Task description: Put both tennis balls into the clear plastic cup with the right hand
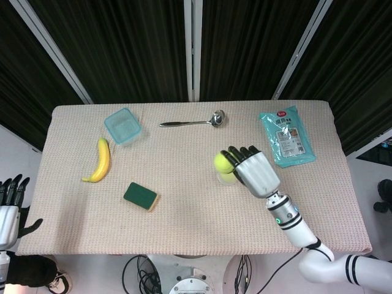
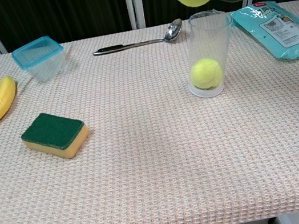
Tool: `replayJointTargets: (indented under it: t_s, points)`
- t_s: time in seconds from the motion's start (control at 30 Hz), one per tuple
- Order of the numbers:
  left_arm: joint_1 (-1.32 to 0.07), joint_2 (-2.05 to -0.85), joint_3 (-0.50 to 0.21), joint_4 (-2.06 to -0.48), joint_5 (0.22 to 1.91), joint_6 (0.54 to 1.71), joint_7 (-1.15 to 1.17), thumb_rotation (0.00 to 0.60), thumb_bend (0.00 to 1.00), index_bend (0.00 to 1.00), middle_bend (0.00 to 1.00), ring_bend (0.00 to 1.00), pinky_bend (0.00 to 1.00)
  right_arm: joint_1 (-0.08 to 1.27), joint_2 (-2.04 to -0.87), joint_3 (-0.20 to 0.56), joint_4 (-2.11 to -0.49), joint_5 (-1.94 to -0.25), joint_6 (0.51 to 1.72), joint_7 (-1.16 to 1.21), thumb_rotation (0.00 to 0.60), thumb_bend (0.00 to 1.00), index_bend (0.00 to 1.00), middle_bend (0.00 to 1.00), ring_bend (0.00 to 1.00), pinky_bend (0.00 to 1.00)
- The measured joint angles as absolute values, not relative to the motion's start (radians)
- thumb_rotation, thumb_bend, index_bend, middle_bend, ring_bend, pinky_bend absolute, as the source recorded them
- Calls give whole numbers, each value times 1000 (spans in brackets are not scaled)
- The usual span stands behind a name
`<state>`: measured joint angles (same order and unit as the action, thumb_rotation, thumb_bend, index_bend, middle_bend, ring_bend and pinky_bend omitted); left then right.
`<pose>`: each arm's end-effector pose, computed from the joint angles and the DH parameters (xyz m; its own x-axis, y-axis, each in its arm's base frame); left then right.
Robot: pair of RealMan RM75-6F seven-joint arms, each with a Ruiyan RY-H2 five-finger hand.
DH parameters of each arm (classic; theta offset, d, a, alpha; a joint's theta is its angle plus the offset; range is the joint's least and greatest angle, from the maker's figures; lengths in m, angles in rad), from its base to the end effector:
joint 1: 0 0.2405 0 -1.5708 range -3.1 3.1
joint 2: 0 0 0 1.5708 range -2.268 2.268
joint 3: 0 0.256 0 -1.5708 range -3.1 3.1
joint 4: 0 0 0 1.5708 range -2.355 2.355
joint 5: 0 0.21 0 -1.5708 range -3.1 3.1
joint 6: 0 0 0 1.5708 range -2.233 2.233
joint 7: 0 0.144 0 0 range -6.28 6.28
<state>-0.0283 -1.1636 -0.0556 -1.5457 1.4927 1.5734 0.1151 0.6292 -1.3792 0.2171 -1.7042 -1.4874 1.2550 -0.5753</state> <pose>-0.3253 0.1642 0.1639 0.5183 -0.0633 0.8529 0.8550 0.0613 -0.5150 -0.1083 -0.3113 0.0703 0.5309 0.2471 0.8106 -0.6541 -0.4887 0.5774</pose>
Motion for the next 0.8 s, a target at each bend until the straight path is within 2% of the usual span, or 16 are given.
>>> replayJointTargets:
  t_s: [0.23,0.33,0.4,0.5,0.57,0.63,0.67,0.8]
  points:
    - [-33,-1158,-54,-1559,1493,1562,118,600,0,60,0,0,0,631,-1375,237,-1635,-1389,1203,-587,600,383,660,474,449,514]
    - [-35,-1158,-55,-1560,1493,1561,119,600,0,60,0,0,0,632,-1371,231,-1633,-1375,1184,-570,600,340,606,447,408,490]
    - [-36,-1158,-55,-1561,1494,1559,118,600,0,60,0,0,0,632,-1363,227,-1642,-1364,1167,-549,600,293,519,402,336,456]
    - [-36,-1156,-54,-1563,1497,1561,117,600,0,60,0,0,0,634,-1345,223,-1661,-1354,1143,-504,600,207,342,275,182,347]
    - [-35,-1155,-54,-1564,1497,1564,116,600,0,60,0,0,0,636,-1331,220,-1667,-1357,1134,-474,600,169,154,155,56,236]
    - [-34,-1155,-53,-1565,1498,1566,115,600,0,59,0,0,0,637,-1324,218,-1669,-1365,1132,-457,600,155,35,78,7,191]
    - [-33,-1155,-53,-1564,1498,1566,114,600,0,59,0,0,0,637,-1320,217,-1672,-1367,1131,-445,600,149,4,48,0,176]
    - [-31,-1155,-52,-1563,1497,1567,112,600,0,59,0,0,0,637,-1305,217,-1678,-1376,1133,-399,600,141,0,23,0,154]
